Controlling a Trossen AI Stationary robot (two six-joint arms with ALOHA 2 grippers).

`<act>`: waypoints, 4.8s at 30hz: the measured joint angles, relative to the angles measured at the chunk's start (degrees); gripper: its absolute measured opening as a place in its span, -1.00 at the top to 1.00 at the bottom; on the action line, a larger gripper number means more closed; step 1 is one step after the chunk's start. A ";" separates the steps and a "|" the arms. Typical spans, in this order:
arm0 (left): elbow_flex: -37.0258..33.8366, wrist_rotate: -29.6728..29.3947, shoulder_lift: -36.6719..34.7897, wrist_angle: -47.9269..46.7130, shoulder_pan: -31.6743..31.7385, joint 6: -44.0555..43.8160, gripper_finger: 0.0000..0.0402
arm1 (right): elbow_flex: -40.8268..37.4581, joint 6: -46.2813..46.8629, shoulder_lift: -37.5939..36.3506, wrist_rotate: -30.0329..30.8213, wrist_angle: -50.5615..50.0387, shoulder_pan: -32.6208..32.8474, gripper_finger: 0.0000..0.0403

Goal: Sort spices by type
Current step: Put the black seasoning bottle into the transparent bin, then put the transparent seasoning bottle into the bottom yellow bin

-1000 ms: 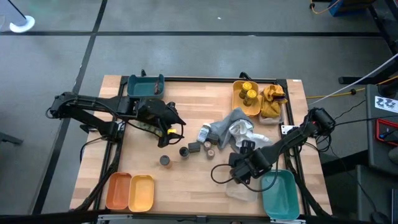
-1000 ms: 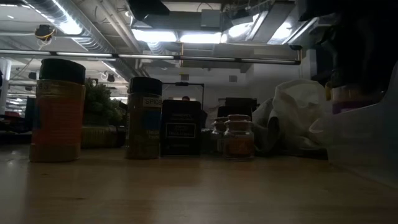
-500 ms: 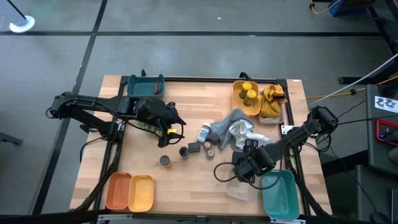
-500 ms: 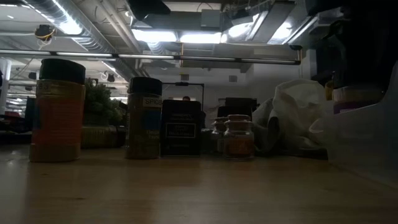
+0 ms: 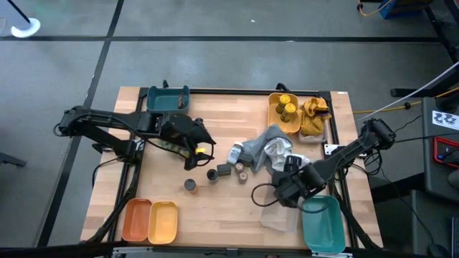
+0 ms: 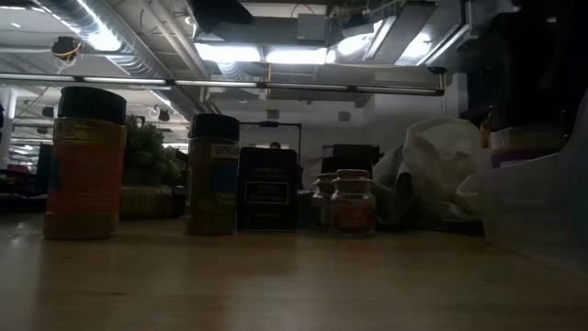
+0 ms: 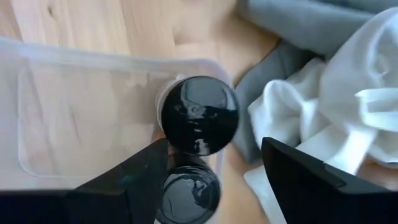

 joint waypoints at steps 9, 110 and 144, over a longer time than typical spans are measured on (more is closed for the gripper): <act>0.00 -0.01 4.60 10.59 -0.01 0.03 -0.32 | 0.00 -1.15 -7.95 7.30 -0.22 0.00 -0.28; 17.79 -4.63 47.10 7.72 -4.90 28.93 0.25 | -1.12 -8.36 -20.00 28.21 3.31 0.00 -0.28; 17.75 -3.95 31.97 -3.75 -5.50 11.92 0.22 | -1.12 -8.39 -20.00 28.18 3.31 0.00 -0.28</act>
